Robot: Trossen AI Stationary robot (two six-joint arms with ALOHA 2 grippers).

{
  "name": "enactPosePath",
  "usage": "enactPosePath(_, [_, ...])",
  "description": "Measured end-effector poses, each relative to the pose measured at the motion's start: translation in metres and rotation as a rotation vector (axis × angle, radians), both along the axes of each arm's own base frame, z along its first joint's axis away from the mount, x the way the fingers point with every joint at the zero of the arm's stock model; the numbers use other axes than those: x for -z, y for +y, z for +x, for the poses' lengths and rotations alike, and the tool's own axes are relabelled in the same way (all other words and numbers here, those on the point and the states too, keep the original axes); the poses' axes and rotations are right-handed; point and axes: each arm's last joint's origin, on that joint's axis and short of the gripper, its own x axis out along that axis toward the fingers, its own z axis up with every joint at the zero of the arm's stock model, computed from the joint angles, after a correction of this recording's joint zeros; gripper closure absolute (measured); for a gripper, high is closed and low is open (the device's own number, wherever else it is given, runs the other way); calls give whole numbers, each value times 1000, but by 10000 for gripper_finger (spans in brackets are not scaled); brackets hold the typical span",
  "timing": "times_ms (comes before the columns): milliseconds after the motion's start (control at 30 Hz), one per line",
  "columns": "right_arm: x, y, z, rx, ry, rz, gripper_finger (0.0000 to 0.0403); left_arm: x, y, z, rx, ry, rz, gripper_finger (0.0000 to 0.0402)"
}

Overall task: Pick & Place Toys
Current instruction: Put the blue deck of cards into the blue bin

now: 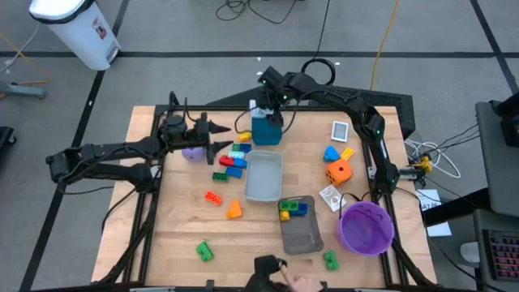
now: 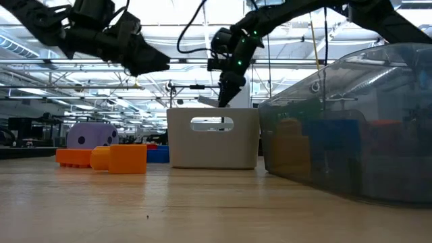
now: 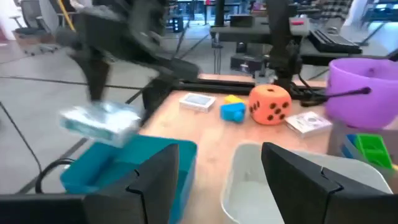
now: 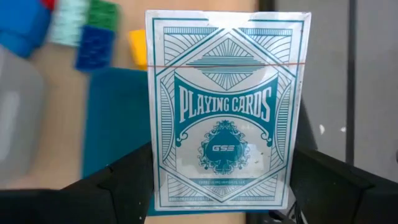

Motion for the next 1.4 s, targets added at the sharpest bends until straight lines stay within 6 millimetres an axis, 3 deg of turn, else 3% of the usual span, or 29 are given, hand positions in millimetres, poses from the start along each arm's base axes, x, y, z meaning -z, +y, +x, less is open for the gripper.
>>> enactPosePath(233, [-1, 34, 20, -72, 49, -134, 97, -26, 31, 16, -203, 9, -232, 165])
enactPosePath(500, [-13, 51, 26, -68, 53, -266, 97, -16, 56, 25, -290, 10, -430, 165])
enactPosePath(867, [-57, 55, 16, -54, -113, -356, 99, -20, 76, 23, -280, -128, -453, 165])
enactPosePath(1400, [-64, 66, 24, -95, -176, -402, 98, -32, 78, 23, -207, -245, -472, 165])
